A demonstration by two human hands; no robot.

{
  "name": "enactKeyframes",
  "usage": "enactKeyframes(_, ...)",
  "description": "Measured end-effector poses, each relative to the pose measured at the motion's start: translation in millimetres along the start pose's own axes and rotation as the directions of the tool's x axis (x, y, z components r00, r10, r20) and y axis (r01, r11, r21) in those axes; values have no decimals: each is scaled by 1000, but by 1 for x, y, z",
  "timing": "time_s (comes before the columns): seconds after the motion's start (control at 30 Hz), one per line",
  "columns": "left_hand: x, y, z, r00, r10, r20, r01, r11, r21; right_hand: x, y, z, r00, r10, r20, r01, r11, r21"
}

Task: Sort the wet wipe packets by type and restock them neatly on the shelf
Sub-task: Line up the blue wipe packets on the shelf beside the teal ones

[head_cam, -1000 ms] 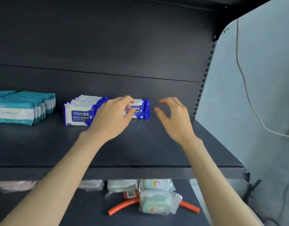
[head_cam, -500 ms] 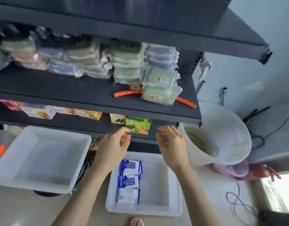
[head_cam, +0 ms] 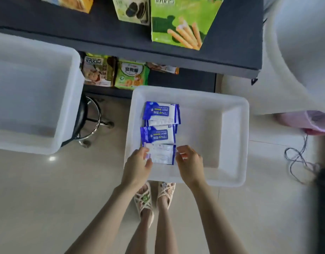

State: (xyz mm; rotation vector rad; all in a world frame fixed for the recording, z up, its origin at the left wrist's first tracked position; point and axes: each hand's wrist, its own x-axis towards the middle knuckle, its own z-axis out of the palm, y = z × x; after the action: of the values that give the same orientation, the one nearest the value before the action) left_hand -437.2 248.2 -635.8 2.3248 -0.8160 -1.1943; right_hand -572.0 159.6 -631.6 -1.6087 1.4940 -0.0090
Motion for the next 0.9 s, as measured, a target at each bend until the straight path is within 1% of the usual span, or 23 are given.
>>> enactKeyframes(0.17, 44, -35, 54, 981, -182, 63, 185, 982, -46, 42, 49, 51, 975, 197, 99, -198, 980, 8)
enactKeyframes(0.23, 61, -45, 67, 972, -226, 64, 230, 971, -63, 58, 60, 64, 952, 262, 158, -268, 963, 16)
enactKeyframes(0.3, 74, -52, 77, 966, -247, 70, 250, 967, -42, 71, 67, 72, 920, 329, 213, -342, 939, 28)
enactKeyframes(0.4, 87, -60, 90, 969, -242, 50, 242, 970, 0, 88, 79, 83, 897, 378, 228, -408, 908, 97)
enactKeyframes(0.47, 91, -62, 94, 969, -247, 33, 248, 967, -49, 95, 87, 87, 887, 384, 256, -419, 902, 99)
enactKeyframes(0.53, 93, -62, 94, 966, -255, 44, 259, 956, -141, 98, 93, 86, 887, 368, 279, -404, 911, 82)
enactKeyframes(0.57, 93, -62, 94, 967, -249, 46, 253, 950, -185, 98, 96, 83, 890, 364, 274, -398, 914, 77)
enactKeyframes(0.63, 95, -60, 90, 974, -228, 15, 226, 950, -215, 98, 101, 75, 888, 377, 262, -420, 898, 132)
enactKeyframes(0.73, 95, -54, 89, 978, -181, -100, 161, 971, -176, 93, 100, 56, 910, 361, 205, -406, 877, 256)
enactKeyframes(0.8, 95, -48, 93, 976, -62, -207, 57, 998, -30, 85, 100, 43, 925, 359, 125, -380, 846, 375)
enactKeyframes(0.87, 100, -44, 98, 959, 86, -268, -42, 985, 165, 78, 100, 32, 934, 355, 42, -331, 812, 482)
enactKeyframes(0.9, 104, -43, 100, 951, 127, -281, -66, 974, 218, 76, 102, 29, 937, 350, 7, -306, 808, 504)
